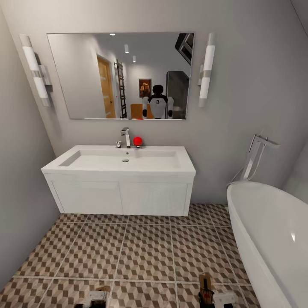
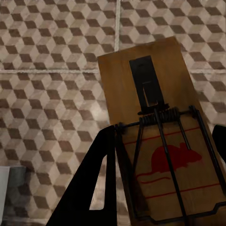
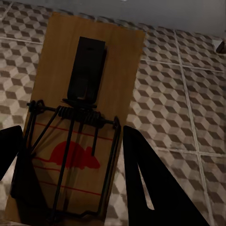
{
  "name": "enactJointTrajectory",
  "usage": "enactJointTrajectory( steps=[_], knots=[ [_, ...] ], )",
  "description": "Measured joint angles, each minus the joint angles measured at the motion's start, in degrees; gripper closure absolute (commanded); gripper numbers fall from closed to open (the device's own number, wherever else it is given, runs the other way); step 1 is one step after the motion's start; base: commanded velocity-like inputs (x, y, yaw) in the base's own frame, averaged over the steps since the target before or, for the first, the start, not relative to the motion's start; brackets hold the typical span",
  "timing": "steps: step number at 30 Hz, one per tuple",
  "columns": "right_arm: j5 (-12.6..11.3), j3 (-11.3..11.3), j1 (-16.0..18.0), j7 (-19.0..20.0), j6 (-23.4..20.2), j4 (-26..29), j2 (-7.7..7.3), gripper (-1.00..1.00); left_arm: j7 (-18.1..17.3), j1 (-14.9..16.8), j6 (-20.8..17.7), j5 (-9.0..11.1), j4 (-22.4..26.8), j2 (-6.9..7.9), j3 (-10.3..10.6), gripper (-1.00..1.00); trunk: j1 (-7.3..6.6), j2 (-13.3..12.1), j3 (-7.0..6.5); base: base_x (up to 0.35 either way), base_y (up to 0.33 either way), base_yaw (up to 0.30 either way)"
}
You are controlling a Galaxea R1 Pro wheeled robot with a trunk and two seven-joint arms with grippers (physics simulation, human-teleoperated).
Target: Take the four mousetraps from the cabinet in the bathroom and place them on the bathroom floor. Make sure all four end up on the same floor surface, and ensure that at least two of them are either under or directly next to the same bathroom sink.
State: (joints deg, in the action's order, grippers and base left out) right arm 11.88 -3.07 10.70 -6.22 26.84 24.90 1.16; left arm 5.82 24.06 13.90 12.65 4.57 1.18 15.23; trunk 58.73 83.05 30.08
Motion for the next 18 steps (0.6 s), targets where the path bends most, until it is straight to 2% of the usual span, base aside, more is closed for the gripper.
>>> enactJointTrajectory(
  steps=[3,4,7,9,13,16,18],
  knots=[
    [0.0,0.0,0.1,0.0,-5.7,4.7,0.74,1.0,-0.1,0.0,-10.0,-0.1,10.0,2.14,-0.1,1.0,0.0,0.0,0.0,0.0,0.0,0.0],
    [0.0,0.0,0.1,0.0,-6.8,5.8,0.82,1.0,-0.1,0.0,-11.7,-0.1,11.6,2.44,-0.1,1.0,0.0,0.0,0.0,0.0,0.0,0.0],
    [-0.1,0.0,0.2,0.0,-13.9,13.5,2.03,1.0,-0.3,0.1,-20.5,-0.2,19.7,3.8,-0.6,1.0,0.0,0.0,-0.01,0.0,0.0,0.0],
    [-0.1,0.0,0.2,0.0,-18.9,19.6,2.88,1.0,-0.3,0.1,-25.3,-0.2,24.0,4.33,-1.7,1.0,0.0,0.0,-0.01,0.0,0.0,0.0],
    [-0.2,0.0,1.8,0.1,-27.8,26.7,3.54,1.0,-0.4,0.3,-29.1,-0.2,26.9,4.63,-4.9,1.0,0.0,0.0,0.0,0.0,0.0,0.0],
    [-0.3,-0.1,6.0,0.0,-32.6,28.3,4.95,1.0,-0.3,0.6,-30.3,-0.2,27.4,4.76,-6.2,1.0,0.0,0.0,-0.01,0.0,0.0,0.0],
    [-0.3,-0.1,8.1,0.0,-35.4,28.6,6.2,1.0,1.0,1.1,-33.1,-0.3,27.8,5.08,-6.4,1.0,0.0,0.0,0.0,0.0,0.0,0.0]
  ],
)
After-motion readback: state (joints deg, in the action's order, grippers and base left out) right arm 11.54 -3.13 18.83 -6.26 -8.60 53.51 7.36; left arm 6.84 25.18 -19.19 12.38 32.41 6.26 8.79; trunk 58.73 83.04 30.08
